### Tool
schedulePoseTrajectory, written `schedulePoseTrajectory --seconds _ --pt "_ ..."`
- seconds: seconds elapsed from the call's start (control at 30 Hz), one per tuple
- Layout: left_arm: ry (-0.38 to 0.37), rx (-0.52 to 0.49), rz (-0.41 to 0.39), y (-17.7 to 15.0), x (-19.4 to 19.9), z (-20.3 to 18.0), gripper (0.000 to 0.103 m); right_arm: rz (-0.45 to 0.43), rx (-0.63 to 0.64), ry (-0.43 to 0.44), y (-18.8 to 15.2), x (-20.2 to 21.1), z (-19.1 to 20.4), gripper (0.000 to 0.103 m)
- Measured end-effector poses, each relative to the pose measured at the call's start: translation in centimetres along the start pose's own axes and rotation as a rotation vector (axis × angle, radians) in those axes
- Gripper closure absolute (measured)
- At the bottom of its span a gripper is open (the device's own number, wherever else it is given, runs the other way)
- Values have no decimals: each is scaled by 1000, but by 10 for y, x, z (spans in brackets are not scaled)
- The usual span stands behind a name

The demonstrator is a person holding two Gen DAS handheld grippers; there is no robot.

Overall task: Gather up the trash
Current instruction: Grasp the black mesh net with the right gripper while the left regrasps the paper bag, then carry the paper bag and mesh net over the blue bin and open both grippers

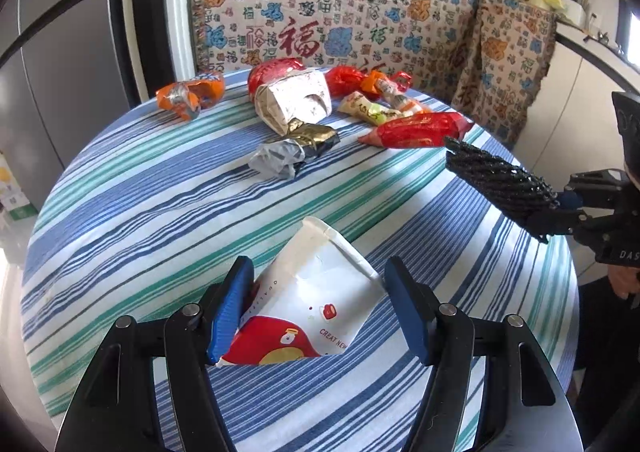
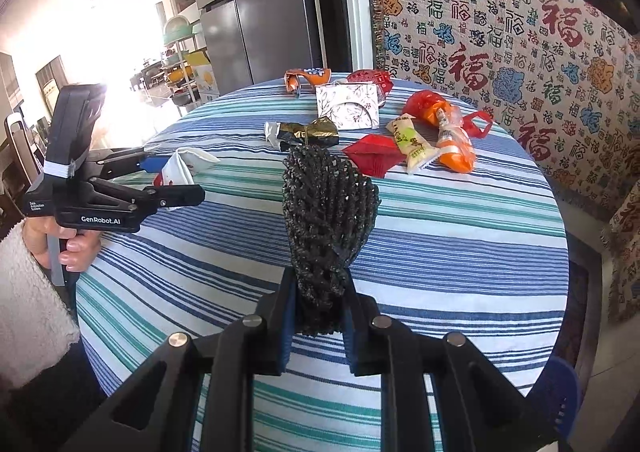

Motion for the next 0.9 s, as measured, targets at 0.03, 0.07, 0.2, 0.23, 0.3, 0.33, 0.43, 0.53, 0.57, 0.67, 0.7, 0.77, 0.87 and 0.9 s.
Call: schedulePoseTrajectory --seconds 0.03,0.07,0.2,0.23,0.3,0.33,0.43,0.53,0.57,0.67,0.7,0.77,0.87,0.9 --pt "-7 5 0 1 1 -3 34 -8 -1 1 -1 5 0 83" --pt "-14 9 -2 1 2 -7 34 -18 0 -2 -1 12 0 83" --pt "-34 7 -10 4 4 -25 34 -53 3 -16 -3 34 -4 83" --pt "-37 5 -12 5 4 -30 34 -61 2 -23 -4 40 -6 83" --pt "-42 2 -10 7 3 -40 34 -79 -4 -41 -4 50 -11 84" --pt "-47 2 -10 7 2 -46 34 -87 -8 -47 -4 54 -14 84" --pt "-63 -11 -8 10 0 -66 34 -101 -22 -69 -9 64 -25 85" --pt "-82 -30 -14 15 0 -86 34 -111 -47 -93 -16 73 -39 85" --pt "-90 -36 -16 18 1 -93 34 -116 -57 -100 -18 76 -44 85" --pt "-120 -55 -26 26 4 -115 34 -130 -87 -129 -24 89 -62 85" --pt "-130 -61 -29 30 4 -123 34 -135 -98 -140 -27 94 -68 85" --pt "-154 -75 -32 38 4 -143 34 -145 -124 -168 -32 104 -83 85" --pt "-193 -94 -35 51 2 -176 34 -155 -167 -224 -44 121 -109 85" --pt "-212 -101 -35 55 0 -189 34 -155 -182 -253 -50 127 -120 85"
Point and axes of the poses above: each gripper's, at about its wrist camera, not at the fingertips, and x roughly against the way its jaws point, z to its left, y to its top, the point moved 10 cm from there along -x, roughly the way its jaws point, and after that the axes turned 3 degrees about x, right-handed, at the moved point
